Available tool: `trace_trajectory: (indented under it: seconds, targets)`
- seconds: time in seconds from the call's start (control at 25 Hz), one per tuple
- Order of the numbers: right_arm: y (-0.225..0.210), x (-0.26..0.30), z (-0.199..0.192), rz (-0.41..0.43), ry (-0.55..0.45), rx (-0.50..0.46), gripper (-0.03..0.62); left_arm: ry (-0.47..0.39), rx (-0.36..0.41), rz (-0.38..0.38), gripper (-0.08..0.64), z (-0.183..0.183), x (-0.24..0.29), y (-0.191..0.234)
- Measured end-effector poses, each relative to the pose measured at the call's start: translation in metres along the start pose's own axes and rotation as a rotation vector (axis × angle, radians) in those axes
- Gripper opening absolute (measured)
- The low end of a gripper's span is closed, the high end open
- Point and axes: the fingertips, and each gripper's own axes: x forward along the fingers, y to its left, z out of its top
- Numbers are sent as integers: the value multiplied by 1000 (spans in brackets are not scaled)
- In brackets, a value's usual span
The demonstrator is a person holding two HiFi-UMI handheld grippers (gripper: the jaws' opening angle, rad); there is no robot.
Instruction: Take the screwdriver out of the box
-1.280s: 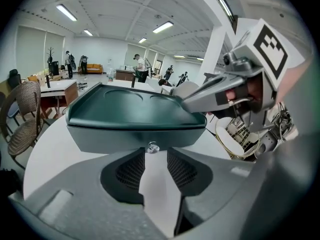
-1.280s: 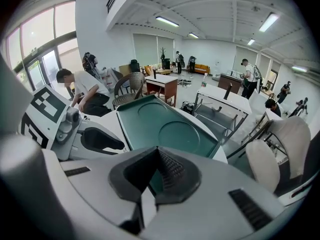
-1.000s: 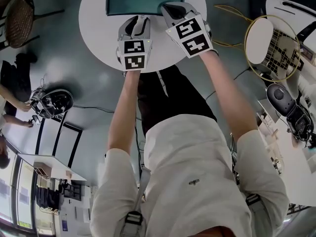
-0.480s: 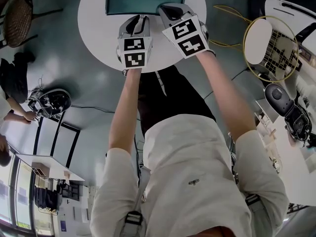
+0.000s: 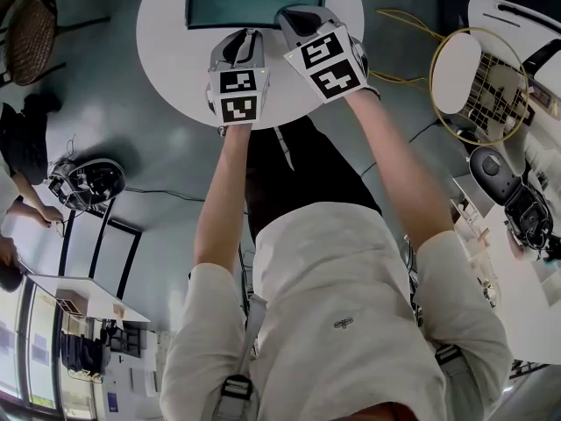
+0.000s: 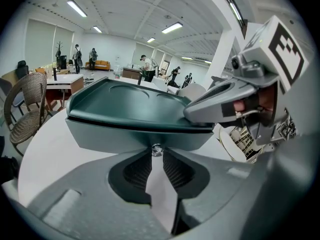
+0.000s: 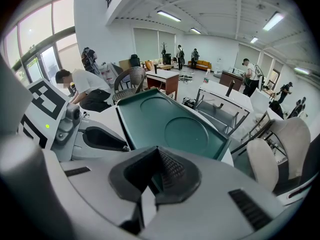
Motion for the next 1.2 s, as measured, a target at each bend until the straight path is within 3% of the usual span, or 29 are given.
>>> trace_trajectory:
  seconds: [1.2]
  targets:
    - [-2,0,0,-30,-15,62,5,89,-6,-33,75,-69,-55,-22]
